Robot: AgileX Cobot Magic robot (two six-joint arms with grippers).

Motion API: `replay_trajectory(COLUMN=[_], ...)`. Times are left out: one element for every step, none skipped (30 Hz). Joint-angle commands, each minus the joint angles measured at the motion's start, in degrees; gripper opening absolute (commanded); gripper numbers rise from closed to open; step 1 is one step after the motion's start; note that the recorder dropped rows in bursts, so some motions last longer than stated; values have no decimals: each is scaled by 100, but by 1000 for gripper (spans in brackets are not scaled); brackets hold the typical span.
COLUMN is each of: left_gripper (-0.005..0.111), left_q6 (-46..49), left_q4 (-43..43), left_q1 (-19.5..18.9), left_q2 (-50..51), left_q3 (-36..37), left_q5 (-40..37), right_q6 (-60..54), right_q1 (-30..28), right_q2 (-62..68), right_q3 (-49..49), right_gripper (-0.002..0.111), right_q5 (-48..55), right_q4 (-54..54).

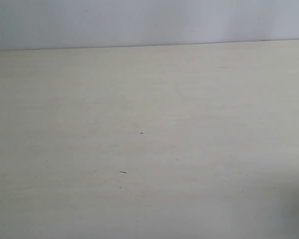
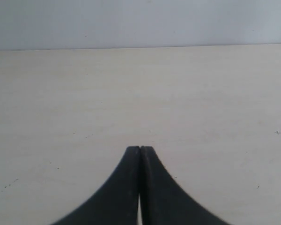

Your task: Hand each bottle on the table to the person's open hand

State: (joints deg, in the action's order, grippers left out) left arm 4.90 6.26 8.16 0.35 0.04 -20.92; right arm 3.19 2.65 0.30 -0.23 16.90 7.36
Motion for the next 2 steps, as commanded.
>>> replay_trajectory(left_gripper=[0,0], left_q6=[-47,-47], left_q4=[-13,-13], left_q1=[35,35], left_q2=[-35,-35], left_q3=[-4,-4], left_q5=[57,57], right_q6=[-13,-13], right_q1=[-2,-2], right_q2=[-30,-30], right_q3=[23,23], right_gripper=[0,0], right_q5=[-48,-48], right_q4=[-23,-23])
